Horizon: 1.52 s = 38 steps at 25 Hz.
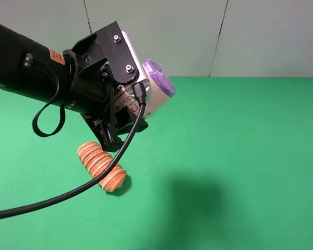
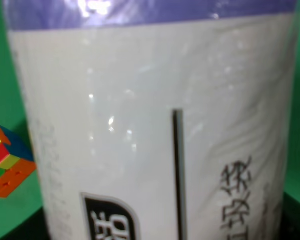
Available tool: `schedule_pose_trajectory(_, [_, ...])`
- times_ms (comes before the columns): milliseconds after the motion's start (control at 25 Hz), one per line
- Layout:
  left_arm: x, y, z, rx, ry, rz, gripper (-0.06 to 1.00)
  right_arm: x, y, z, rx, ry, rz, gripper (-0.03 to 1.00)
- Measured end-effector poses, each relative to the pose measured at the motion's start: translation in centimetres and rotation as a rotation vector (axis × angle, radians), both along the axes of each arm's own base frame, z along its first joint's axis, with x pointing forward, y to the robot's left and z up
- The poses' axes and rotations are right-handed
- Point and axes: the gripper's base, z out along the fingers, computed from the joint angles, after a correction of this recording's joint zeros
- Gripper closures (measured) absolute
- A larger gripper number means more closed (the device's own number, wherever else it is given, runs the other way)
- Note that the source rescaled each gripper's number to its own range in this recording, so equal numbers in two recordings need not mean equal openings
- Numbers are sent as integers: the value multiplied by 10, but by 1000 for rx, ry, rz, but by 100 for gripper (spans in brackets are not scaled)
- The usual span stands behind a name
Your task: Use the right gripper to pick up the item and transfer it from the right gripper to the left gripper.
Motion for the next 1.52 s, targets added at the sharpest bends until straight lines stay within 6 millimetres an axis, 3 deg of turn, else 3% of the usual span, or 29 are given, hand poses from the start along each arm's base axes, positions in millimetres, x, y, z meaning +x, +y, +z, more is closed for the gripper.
schedule_pose_trajectory(400, [1,0,1,-8,-9,7,93,0,0,0,1,1,-6,-3])
schedule_pose_trajectory(600, [7,7,0,-39,71,114,94,0,0,0,2,1,-6,-3])
schedule_pose_trajectory(1040, [57,84,22,154,197,545,94,0,0,0,2,1,-6,-3])
schedule_pose_trajectory(1520, [75,158,18,184,337,948,94,0,0,0,2,1,-6,-3])
